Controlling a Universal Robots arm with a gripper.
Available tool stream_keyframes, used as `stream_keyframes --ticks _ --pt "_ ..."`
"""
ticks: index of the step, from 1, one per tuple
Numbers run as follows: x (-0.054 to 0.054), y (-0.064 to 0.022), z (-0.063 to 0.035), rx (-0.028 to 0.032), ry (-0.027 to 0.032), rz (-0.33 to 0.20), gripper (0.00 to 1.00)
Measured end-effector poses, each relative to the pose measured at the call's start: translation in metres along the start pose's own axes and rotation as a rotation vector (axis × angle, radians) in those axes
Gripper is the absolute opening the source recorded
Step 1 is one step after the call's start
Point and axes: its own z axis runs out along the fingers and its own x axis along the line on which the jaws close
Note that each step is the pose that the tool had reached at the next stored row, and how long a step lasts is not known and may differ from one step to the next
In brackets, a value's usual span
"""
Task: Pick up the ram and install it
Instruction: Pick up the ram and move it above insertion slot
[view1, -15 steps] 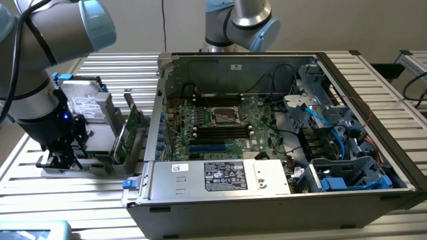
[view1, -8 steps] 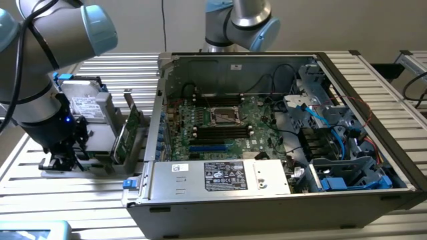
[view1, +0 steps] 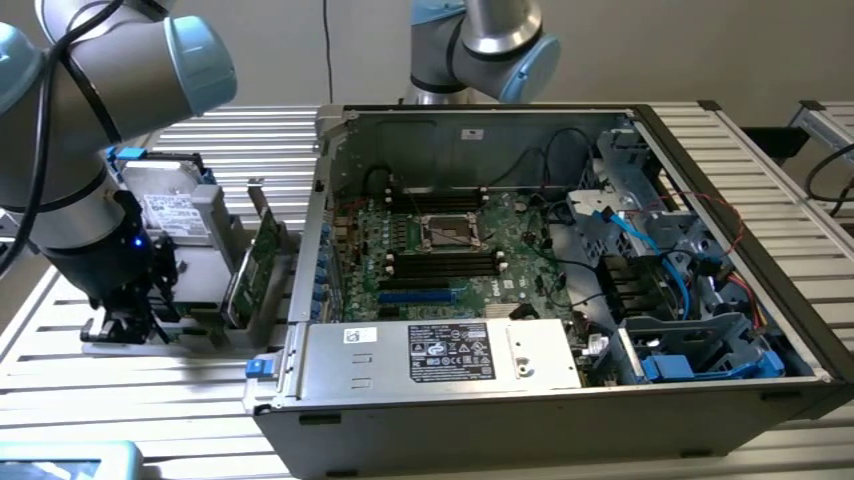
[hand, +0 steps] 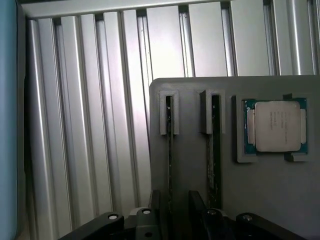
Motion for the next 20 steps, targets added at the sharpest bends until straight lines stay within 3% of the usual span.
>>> stream_keyframes --ticks 4,7,9,20 --pt "-0.001 0.0008 0.0014 -0.0003 0.0003 0.000 0.36" --pt "-0.001 0.0015 0.0011 0.0001 0.0018 0.000 0.28" --pt "-0.001 0.0017 -0.0011 0.0003 0.0022 0.000 0.16" --pt "0.000 0.0044 -0.0444 0.0008 0.0071 0.000 0.14"
